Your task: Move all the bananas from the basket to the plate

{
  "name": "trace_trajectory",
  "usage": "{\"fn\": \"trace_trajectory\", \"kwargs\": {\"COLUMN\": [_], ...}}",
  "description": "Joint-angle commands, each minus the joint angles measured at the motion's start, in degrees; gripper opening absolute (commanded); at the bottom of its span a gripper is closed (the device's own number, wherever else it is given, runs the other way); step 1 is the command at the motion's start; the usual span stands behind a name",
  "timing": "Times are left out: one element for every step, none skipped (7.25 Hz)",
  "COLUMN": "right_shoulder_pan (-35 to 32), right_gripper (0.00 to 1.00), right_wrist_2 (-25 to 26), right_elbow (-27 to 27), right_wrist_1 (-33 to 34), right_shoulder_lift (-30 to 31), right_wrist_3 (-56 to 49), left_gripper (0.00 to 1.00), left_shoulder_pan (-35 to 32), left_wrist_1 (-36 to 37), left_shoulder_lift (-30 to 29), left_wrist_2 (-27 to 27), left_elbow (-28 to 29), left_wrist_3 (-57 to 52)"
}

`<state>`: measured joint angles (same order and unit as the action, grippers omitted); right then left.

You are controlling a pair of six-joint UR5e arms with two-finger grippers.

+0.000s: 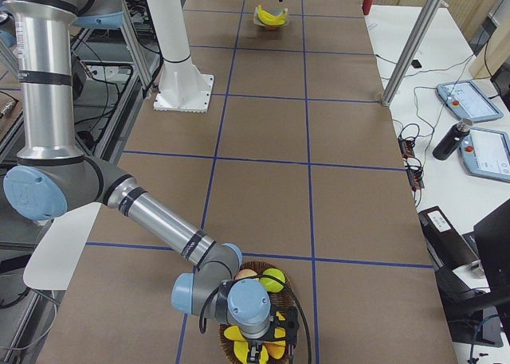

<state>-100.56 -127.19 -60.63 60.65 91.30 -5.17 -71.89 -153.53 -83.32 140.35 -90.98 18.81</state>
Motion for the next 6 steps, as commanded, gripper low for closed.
{"fn": "trace_trajectory", "kwargs": {"right_shoulder_pan": [2.2, 2.4, 2.4, 2.4, 2.3, 2.3], "right_gripper": [0.89, 0.7, 0.23, 0.0, 0.0, 0.0], "right_wrist_2": [0.9, 0.9, 0.9, 0.9, 0.9, 1.1], "right_elbow": [1.7, 1.7, 1.6, 0.9, 0.4, -1.1], "right_wrist_1": [-4.0, -4.0, -4.0, -4.1, -4.1, -4.0], "right_shoulder_lift": [0.0, 0.0, 0.0, -0.1, -0.2, -0.2], "right_wrist_3": [3.1, 3.1, 3.1, 3.1, 3.1, 3.0], "left_gripper": [1.0, 1.0, 1.0, 1.0, 1.0, 1.0], "left_shoulder_pan": [0.0, 0.0, 0.0, 0.0, 0.0, 0.0], "left_wrist_1": [0.0, 0.0, 0.0, 0.0, 0.0, 0.0], "left_shoulder_lift": [0.0, 0.0, 0.0, 0.0, 0.0, 0.0], "left_wrist_2": [-0.1, -0.1, -0.1, -0.1, 0.0, 0.1], "left_elbow": [0.0, 0.0, 0.0, 0.0, 0.0, 0.0], "left_wrist_3": [0.0, 0.0, 0.0, 0.0, 0.0, 0.0]}}
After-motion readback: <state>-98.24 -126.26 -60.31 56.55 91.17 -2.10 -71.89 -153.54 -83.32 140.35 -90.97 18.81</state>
